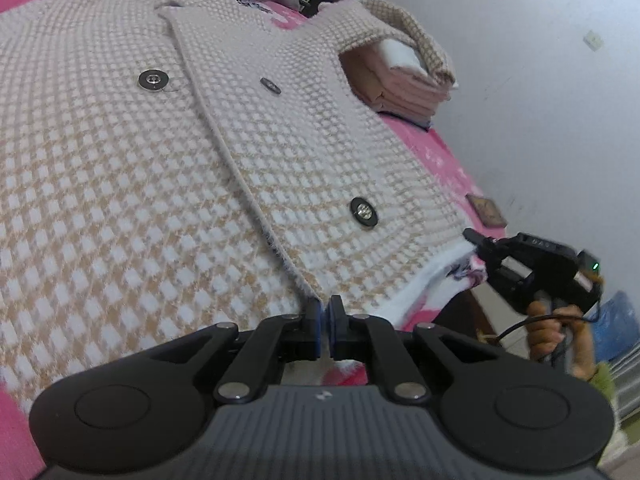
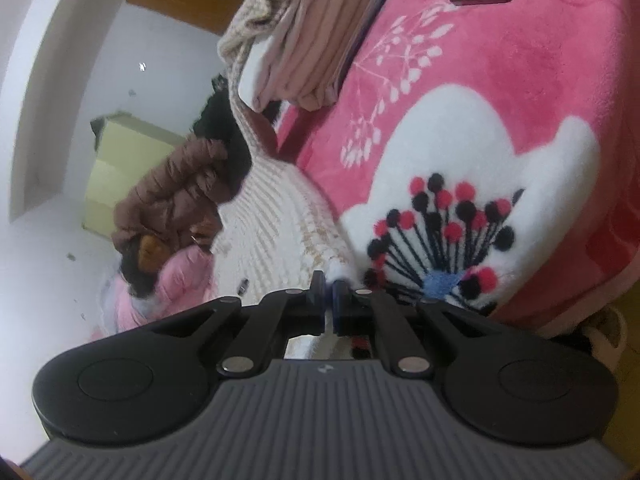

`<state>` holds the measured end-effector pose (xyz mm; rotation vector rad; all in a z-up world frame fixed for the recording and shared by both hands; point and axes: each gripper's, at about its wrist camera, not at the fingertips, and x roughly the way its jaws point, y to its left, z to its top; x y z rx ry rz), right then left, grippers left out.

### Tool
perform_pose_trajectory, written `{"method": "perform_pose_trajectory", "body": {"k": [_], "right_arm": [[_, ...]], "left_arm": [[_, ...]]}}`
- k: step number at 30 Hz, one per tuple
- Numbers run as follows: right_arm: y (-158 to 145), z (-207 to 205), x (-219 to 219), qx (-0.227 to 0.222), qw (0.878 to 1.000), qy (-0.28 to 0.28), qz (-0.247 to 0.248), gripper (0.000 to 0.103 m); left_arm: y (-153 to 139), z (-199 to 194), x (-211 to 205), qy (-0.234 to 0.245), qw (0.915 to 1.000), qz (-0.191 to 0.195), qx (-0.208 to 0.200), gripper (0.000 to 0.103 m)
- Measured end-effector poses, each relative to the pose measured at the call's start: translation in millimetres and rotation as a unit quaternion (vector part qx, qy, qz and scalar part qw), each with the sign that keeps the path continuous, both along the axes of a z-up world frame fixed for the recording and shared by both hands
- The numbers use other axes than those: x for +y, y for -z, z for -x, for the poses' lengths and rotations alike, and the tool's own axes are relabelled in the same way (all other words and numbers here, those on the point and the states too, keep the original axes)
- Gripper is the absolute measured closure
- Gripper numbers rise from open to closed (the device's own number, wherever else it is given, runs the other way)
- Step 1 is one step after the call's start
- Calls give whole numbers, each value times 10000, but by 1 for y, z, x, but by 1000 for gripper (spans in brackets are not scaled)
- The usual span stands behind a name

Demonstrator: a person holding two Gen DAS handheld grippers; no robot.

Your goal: Fold clothes

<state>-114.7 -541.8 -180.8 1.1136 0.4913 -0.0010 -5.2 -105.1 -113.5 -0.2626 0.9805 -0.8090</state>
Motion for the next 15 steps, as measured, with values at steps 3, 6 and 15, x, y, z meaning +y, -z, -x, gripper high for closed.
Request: {"method": "perform_pose_trajectory", "body": {"k": [3,6,15], "right_arm": [[-1,8,-1,119,9999,-42,57,100],[-11,24,-2,234,9987,103,431,97],[-81,14,34,-337,9632,59,2667,91]], "left_arm": [[-1,2,5,40,10000,73,5,89],[-4,5,17,19,9998,187,10,81],[-48,-4,2,-5,9906,157,-1358,60]]}}
